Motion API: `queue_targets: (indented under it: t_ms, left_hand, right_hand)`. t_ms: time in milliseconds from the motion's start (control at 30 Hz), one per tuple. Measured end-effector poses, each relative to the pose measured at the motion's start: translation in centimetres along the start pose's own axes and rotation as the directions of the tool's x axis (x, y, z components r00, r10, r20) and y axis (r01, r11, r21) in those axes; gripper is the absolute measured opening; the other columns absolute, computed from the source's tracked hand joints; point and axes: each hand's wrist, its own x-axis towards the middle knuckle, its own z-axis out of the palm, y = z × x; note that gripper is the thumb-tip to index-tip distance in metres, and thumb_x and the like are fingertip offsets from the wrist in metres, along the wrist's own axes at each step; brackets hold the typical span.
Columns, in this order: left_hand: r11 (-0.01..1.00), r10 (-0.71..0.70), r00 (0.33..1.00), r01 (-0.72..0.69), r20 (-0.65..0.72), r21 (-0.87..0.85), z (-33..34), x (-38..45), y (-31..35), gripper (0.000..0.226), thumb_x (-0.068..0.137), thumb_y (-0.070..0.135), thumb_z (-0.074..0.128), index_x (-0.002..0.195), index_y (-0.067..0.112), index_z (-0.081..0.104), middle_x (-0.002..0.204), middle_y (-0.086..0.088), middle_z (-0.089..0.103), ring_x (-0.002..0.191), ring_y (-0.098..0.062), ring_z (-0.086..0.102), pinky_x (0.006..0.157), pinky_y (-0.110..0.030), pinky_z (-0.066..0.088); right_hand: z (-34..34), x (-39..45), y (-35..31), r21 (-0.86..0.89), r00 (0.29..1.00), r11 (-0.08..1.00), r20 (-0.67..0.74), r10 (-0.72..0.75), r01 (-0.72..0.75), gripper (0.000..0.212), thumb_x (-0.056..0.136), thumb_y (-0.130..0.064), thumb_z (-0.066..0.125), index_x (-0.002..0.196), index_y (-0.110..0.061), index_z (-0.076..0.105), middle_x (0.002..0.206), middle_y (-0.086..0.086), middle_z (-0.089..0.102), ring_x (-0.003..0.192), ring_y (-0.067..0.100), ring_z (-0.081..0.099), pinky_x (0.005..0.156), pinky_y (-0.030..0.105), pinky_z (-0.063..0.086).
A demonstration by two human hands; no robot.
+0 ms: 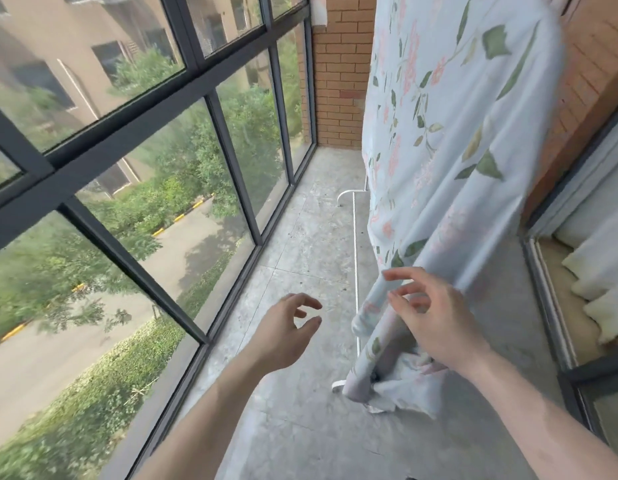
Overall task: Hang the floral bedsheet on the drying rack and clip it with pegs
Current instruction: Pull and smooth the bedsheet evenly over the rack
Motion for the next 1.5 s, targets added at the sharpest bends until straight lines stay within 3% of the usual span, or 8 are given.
queue_targets:
  t_ms: [200,367,533,733,900,1033,1233,1500]
  left_hand:
    - [0.999,0.041,0.99,-0.041,-0.134,0.007,5.2,1.5,9.0,0.022,0.099,0.035,0.061,0.121,0.035,0.064,0.123,0.021,0.058,0.111,0.003,0.059,0.081,-0.013,0.047]
    - [0.999,0.037,0.982,-0.037,-0.184,0.001,10.4,4.0,14.2,0.03,0.096,0.035,0.064,0.126,0.037,0.062,0.124,0.021,0.062,0.109,-0.004,0.061,0.091,-0.028,0.052]
    - [0.996,-0.023,0.942,0.05,-0.336,0.07,13.9,5.3,17.8,0.014,0.091,0.038,0.064,0.085,0.026,0.066,0.089,0.016,0.07,0.094,-0.013,0.067,0.077,-0.032,0.054]
    - [0.999,-0.031,0.814,0.036,-0.581,-0.004,13.9,1.9,17.9,0.025,0.082,0.037,0.057,0.075,0.012,0.059,0.069,0.005,0.062,0.071,-0.017,0.061,0.061,-0.039,0.053]
    - [0.993,-0.118,0.85,0.114,-0.513,-0.039,14.4,-2.2,16.5,0.032,0.089,0.04,0.055,0.075,0.013,0.049,0.061,0.006,0.048,0.058,-0.011,0.044,0.058,-0.034,0.039]
    - [0.986,-0.123,0.836,0.166,-0.535,0.034,13.1,-2.8,19.8,0.005,0.09,0.035,0.063,0.092,0.031,0.062,0.09,0.018,0.069,0.082,-0.001,0.066,0.075,-0.037,0.056]
    - [0.988,0.042,0.832,0.047,-0.553,0.145,13.7,0.6,27.7,0.067,0.08,0.063,0.07,0.136,0.042,0.04,0.131,0.024,0.055,0.117,0.0,0.055,0.097,-0.031,0.049]
    - [0.937,0.063,0.746,0.184,-0.663,0.297,14.9,5.4,29.2,0.024,0.096,0.047,0.057,0.104,0.025,0.051,0.1,0.002,0.068,0.092,-0.027,0.065,0.071,-0.044,0.054]
  right_hand:
    - [-9.4,0.3,1.5,-0.028,0.964,0.965,0.059,-0.261,0.263,0.025,0.093,-0.009,0.072,0.105,-0.031,0.074,0.1,-0.016,0.072,0.081,0.01,0.072,0.073,0.016,0.053]
    - [-16.8,2.5,4.2,0.028,0.948,0.95,-0.075,-0.309,0.312,0.018,0.091,-0.009,0.073,0.098,-0.025,0.074,0.089,-0.012,0.072,0.073,0.012,0.07,0.069,0.025,0.055]
    - [-20.0,6.6,4.4,0.14,0.95,0.945,-0.144,-0.277,0.297,0.023,0.093,-0.015,0.073,0.114,-0.02,0.065,0.112,-0.012,0.069,0.089,0.013,0.068,0.074,0.025,0.056]
    - [-21.3,9.9,2.8,0.222,0.961,0.938,0.013,-0.276,0.266,0.031,0.094,-0.031,0.073,0.122,-0.03,0.061,0.114,-0.016,0.069,0.094,0.004,0.069,0.074,0.011,0.052]
    - [-21.4,10.6,1.9,0.21,0.934,0.93,0.131,-0.333,0.302,0.023,0.094,-0.03,0.073,0.116,-0.03,0.067,0.113,-0.015,0.07,0.095,0.005,0.07,0.074,0.012,0.053]
    - [-21.5,11.0,1.4,0.222,0.919,0.922,0.167,-0.358,0.319,0.021,0.094,-0.032,0.074,0.114,-0.03,0.069,0.107,-0.016,0.072,0.092,0.004,0.07,0.075,0.013,0.053]
    - [-22.5,12.9,-0.5,0.229,0.897,0.884,0.076,-0.435,0.409,0.019,0.097,-0.026,0.071,0.116,-0.026,0.07,0.107,-0.015,0.072,0.091,0.003,0.069,0.076,0.01,0.05]
    - [-22.0,15.1,-1.1,0.164,0.896,0.895,0.092,-0.434,0.416,0.025,0.091,-0.026,0.076,0.112,-0.031,0.064,0.099,-0.02,0.072,0.085,-0.004,0.068,0.078,0.023,0.057]
